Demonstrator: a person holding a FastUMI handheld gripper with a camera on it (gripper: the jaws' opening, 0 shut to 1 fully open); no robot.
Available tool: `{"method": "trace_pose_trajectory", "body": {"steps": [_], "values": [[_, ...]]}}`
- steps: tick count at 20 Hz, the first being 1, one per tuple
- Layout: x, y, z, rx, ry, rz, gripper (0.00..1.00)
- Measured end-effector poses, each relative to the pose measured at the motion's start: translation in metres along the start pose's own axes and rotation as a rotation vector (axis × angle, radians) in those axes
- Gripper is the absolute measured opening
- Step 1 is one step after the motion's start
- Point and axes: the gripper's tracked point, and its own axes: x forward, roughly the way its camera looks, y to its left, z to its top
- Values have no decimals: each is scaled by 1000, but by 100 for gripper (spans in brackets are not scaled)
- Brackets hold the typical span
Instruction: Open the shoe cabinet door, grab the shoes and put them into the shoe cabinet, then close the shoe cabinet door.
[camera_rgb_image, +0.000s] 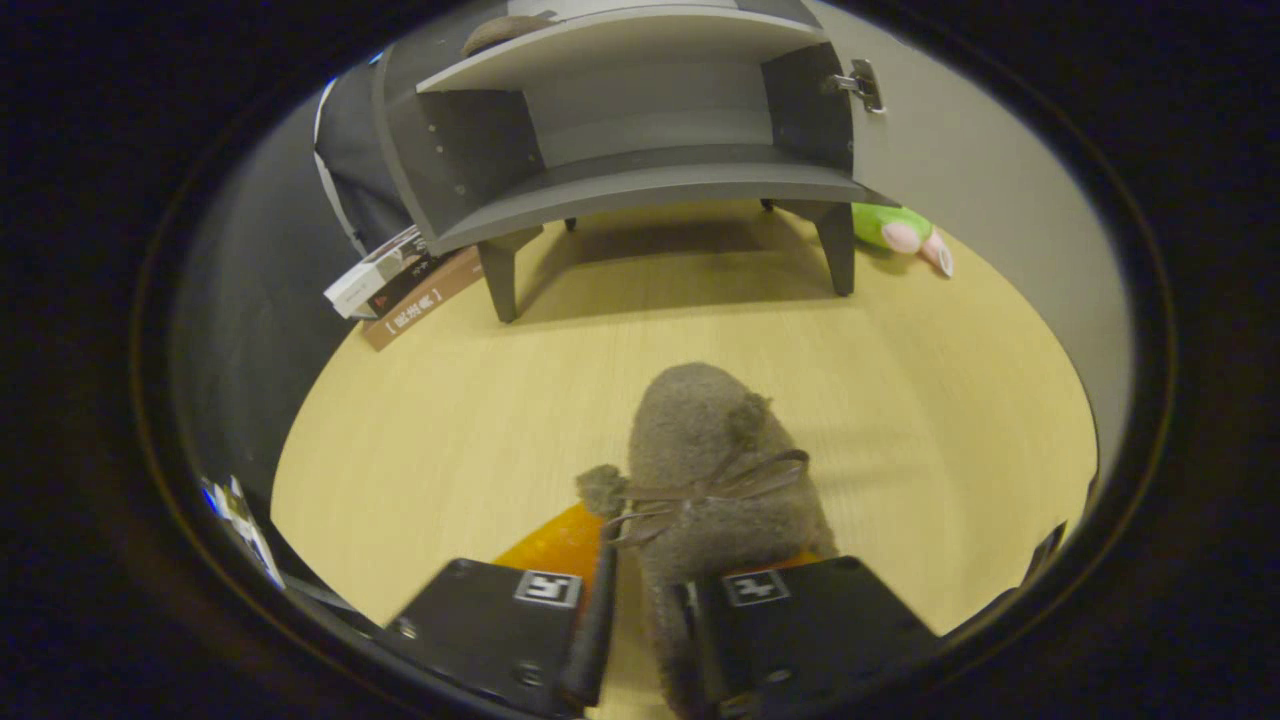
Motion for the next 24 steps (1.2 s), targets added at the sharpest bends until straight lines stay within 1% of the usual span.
{"method": "trace_pose_trajectory", "body": {"steps": [3, 5, 7, 12, 14, 18, 21, 24], "values": [[-6, 8, -3, -7, 13, 31, 10], [-20, 14, 3, -5, 0, 60, 8], [-39, 21, 17, -21, -40, 73, 7], [-117, 33, 74, -63, -190, 67, 7], [-146, 44, 104, -76, -256, 68, 7], [-194, 54, 168, -113, -387, 40, 7], [-217, 66, 223, -130, -470, 32, 7], [-230, 76, 281, -133, -538, 29, 6]]}}
